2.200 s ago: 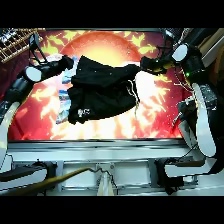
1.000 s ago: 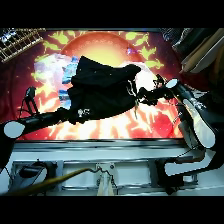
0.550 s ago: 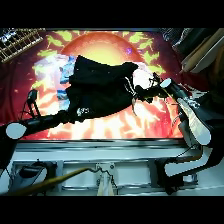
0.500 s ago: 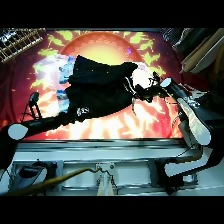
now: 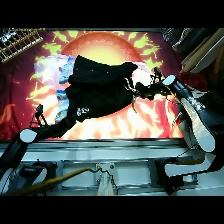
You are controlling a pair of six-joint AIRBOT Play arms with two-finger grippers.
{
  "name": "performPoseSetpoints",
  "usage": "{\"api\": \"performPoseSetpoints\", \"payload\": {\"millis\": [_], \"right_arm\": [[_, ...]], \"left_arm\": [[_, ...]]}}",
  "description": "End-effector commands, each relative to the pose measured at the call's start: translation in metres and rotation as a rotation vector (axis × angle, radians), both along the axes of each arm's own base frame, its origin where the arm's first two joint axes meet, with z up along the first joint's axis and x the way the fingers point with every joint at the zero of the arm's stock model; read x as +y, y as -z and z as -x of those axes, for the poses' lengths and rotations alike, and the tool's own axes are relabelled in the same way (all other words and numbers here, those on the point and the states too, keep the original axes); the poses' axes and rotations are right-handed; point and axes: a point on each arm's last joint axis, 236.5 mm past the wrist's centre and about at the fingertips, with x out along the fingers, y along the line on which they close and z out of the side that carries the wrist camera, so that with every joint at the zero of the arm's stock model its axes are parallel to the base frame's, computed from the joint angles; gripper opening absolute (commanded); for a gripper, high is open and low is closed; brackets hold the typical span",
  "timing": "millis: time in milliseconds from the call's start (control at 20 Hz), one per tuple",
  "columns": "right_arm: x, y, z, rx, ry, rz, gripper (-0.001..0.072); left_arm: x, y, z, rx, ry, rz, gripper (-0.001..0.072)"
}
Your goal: Fold the clothes and pants, and hang the long-sleeved shirts on hangers.
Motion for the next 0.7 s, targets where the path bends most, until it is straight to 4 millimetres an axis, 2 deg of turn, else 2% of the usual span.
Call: {"api": "performPoseSetpoints", "payload": {"millis": [0, 250, 350, 450, 500, 550, 600, 650], "right_arm": [[0.004, -0.002, 0.010, 0.016, -0.047, -0.003, 0.0055], [0.004, 0.000, 0.023, 0.054, -0.095, 0.006, 0.0055], [0.005, 0.001, 0.029, 0.054, -0.139, 0.011, 0.0055], [0.005, 0.001, 0.033, 0.057, -0.162, 0.012, 0.0055], [0.005, 0.001, 0.033, 0.057, -0.162, 0.012, 0.0055], [0.005, 0.001, 0.032, 0.056, -0.161, 0.013, 0.0055], [0.005, 0.001, 0.032, 0.056, -0.162, 0.013, 0.0055], [0.005, 0.001, 0.033, 0.054, -0.165, 0.013, 0.0055]], "left_arm": [[0.001, 0.015, -0.020, 0.045, -0.147, 0.073, 0.0586], [0.023, 0.052, -0.039, 0.097, -0.288, 0.034, 0.0605], [0.030, 0.054, -0.053, 0.085, -0.338, 0.028, 0.0605], [0.033, 0.045, -0.072, 0.055, -0.380, 0.047, 0.0600], [0.034, 0.040, -0.081, 0.037, -0.384, 0.047, 0.0545], [0.033, 0.034, -0.088, 0.022, -0.382, 0.050, 0.0420], [0.032, 0.029, -0.096, 0.001, -0.370, 0.045, 0.0249], [0.032, 0.021, -0.103, -0.034, -0.343, 0.032, 0.0115]]}}
